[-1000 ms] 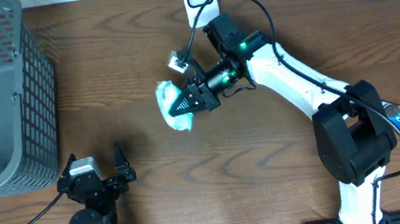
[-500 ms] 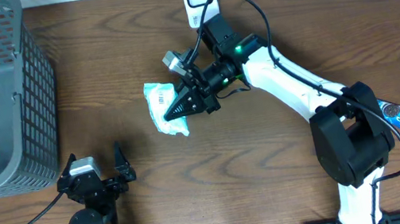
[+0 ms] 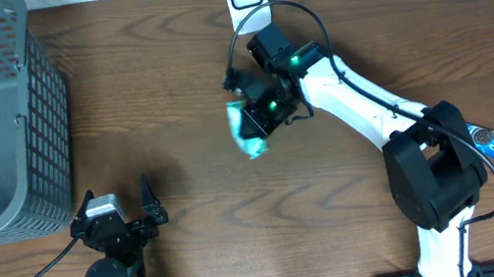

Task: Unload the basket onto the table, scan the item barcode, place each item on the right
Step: 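Lift the wipes pack up to the scanner with the right gripper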

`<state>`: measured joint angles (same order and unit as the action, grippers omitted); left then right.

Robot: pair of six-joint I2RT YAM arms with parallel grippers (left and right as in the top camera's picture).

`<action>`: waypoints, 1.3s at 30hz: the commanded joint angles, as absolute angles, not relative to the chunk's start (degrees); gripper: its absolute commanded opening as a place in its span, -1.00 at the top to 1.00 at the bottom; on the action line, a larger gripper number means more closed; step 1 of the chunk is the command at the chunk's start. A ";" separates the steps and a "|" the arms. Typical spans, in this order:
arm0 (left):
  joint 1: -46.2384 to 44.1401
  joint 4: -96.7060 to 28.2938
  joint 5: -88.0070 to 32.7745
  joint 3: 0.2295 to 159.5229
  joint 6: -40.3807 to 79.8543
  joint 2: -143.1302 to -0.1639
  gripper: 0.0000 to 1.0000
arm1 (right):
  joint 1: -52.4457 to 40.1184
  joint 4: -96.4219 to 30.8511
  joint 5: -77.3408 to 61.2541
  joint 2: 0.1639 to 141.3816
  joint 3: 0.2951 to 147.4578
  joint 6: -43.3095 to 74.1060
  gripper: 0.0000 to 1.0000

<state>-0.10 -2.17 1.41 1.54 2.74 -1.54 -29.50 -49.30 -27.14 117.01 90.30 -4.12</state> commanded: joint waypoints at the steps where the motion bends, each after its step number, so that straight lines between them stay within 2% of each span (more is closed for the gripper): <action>1: 0.10 -4.05 1.69 0.25 2.20 -1.30 -0.96 | -29.34 -50.06 2.70 116.20 94.54 -0.91 0.98; 5: 0.10 -4.05 1.69 0.25 2.20 -1.30 -0.96 | -29.21 -45.74 22.06 117.21 98.26 -8.93 0.97; 12: 0.10 -4.05 1.69 0.25 2.20 -1.30 -0.96 | -26.94 -35.16 33.43 123.66 105.62 -20.51 0.98; 22: 0.10 -4.05 1.69 0.25 2.20 -1.30 -0.96 | -25.02 -32.62 37.50 142.96 129.43 -42.02 0.98; 25: 0.10 -4.05 1.69 0.25 2.20 -1.30 -0.96 | -25.17 -27.83 37.65 147.94 136.62 -47.64 0.98; 30: 0.10 -4.05 1.69 0.25 2.20 -1.30 -0.96 | -25.30 -18.65 37.41 151.44 138.10 -58.52 0.98; 33: 0.10 -4.05 1.69 0.25 2.20 -1.30 -0.96 | -25.96 -11.51 38.83 154.26 138.04 -69.93 0.98; 39: 0.10 -4.05 1.69 0.25 2.20 -1.30 -0.96 | -27.64 -7.60 38.44 156.07 137.82 -82.94 0.98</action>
